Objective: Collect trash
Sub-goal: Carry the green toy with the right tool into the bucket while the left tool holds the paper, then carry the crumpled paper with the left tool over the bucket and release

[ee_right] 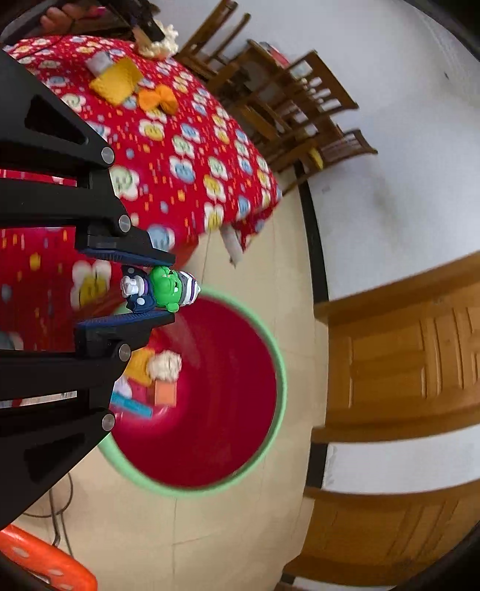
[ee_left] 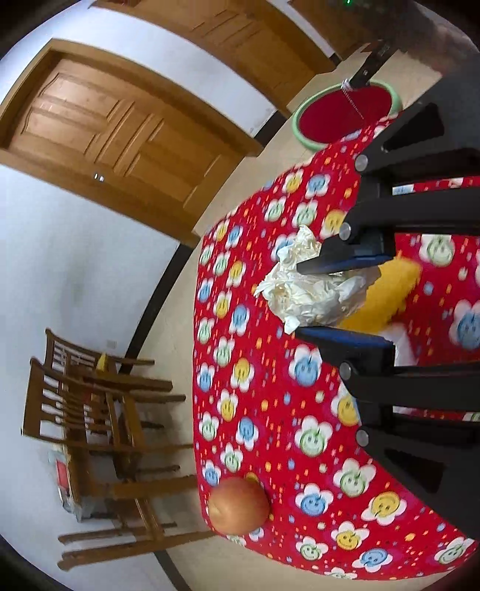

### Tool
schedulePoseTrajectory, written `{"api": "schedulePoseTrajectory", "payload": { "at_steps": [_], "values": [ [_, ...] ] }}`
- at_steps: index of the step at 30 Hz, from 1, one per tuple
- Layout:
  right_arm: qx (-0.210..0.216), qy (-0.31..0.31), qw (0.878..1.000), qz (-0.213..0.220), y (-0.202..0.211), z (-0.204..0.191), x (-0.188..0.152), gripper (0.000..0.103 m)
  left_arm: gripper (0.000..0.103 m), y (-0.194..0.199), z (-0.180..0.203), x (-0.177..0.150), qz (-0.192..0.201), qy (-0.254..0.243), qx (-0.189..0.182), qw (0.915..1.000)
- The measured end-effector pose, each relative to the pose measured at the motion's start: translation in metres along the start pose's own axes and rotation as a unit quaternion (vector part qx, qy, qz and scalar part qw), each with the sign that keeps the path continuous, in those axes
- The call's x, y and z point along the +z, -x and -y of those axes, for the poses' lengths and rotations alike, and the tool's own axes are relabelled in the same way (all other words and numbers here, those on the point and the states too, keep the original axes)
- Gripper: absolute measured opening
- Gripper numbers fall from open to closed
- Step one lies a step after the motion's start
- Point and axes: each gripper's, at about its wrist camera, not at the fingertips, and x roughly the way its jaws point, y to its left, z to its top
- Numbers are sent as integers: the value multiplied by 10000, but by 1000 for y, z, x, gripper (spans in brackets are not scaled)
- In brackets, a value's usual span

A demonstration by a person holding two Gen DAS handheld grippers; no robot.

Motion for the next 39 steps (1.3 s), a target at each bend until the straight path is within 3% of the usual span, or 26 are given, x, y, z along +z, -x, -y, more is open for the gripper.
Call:
{"api": "schedulePoseTrajectory", "payload": {
  "at_steps": [11,22,29,34,39],
  "values": [
    [-269,-455,9985,-134,-8,54,-5,25,28,-1,56,-10,-230,-291,-405,9985],
    [-277,-674,9973,-25,7,87,-5,27,28,-16,113,-26,-535,-636,-710,9940],
    [-252,-647,9975,139,26,94,-7,28,28,-29,150,-38,-741,-881,-863,9896],
    [-225,-689,9970,284,39,99,-8,39,28,-42,180,-49,-931,-1171,-969,9840],
    [-187,-800,9957,431,47,104,-11,40,28,-57,210,-60,-1106,-1456,-1066,9773]
  ]
}}
